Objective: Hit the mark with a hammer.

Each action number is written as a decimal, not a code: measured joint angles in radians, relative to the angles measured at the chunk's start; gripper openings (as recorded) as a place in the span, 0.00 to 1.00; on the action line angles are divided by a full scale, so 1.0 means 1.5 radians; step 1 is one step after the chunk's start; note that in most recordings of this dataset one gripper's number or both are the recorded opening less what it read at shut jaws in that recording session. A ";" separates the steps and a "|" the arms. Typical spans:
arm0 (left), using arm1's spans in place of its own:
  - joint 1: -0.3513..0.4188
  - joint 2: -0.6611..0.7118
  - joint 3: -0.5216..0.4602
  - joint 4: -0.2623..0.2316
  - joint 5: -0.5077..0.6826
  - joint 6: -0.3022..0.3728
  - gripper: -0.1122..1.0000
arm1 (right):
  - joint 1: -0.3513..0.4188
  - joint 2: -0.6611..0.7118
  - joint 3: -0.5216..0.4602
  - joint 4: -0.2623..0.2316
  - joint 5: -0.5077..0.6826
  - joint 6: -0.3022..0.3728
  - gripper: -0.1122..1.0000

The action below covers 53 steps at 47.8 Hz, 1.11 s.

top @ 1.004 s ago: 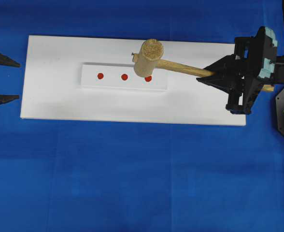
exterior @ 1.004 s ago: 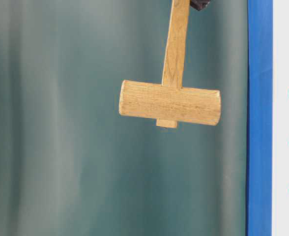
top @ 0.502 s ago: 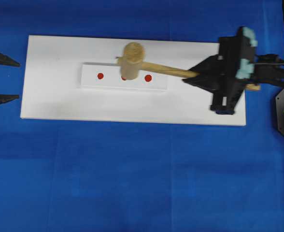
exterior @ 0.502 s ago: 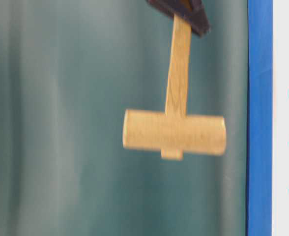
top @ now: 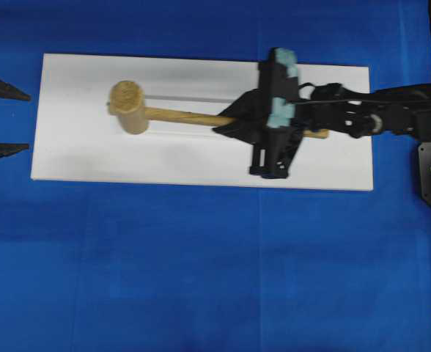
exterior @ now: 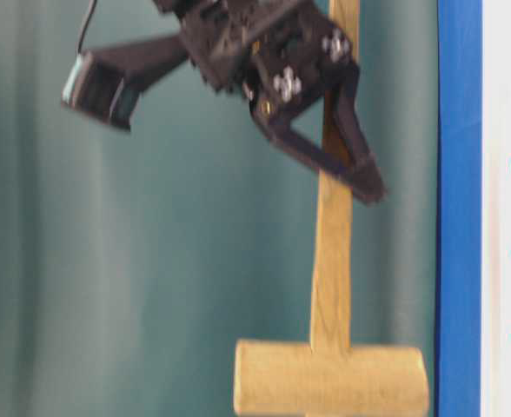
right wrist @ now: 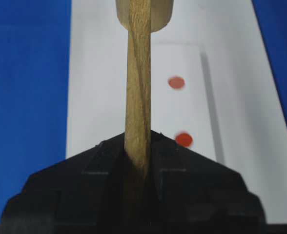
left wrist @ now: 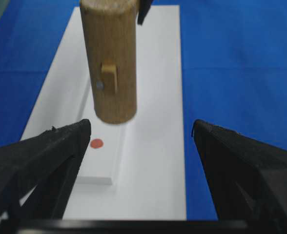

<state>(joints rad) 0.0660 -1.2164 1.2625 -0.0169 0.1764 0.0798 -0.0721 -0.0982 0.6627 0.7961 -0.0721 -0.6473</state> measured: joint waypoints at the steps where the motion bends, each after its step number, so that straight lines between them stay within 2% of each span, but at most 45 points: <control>1: 0.000 0.000 0.000 0.000 0.000 0.001 0.85 | 0.000 0.004 -0.006 0.001 0.002 0.001 0.12; 15: 0.000 0.000 0.005 0.001 -0.005 0.000 0.85 | 0.001 0.015 -0.025 -0.003 0.012 0.001 0.12; 21: 0.002 0.019 0.010 0.000 -0.050 0.000 0.86 | 0.001 0.015 -0.025 -0.004 0.012 0.000 0.12; 34: 0.015 0.160 0.018 0.000 -0.230 0.000 0.88 | 0.001 0.015 -0.025 -0.007 0.012 0.000 0.12; 45: 0.022 0.297 -0.020 0.000 -0.323 0.000 0.94 | 0.001 0.015 -0.024 -0.007 0.012 0.000 0.12; 53: 0.022 0.385 -0.056 0.000 -0.363 0.000 0.94 | 0.001 0.015 -0.024 -0.007 0.012 0.001 0.12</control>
<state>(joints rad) 0.0997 -0.6397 1.1781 -0.0169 -0.3682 0.0798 -0.0706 -0.0752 0.6274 0.7854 -0.0537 -0.6458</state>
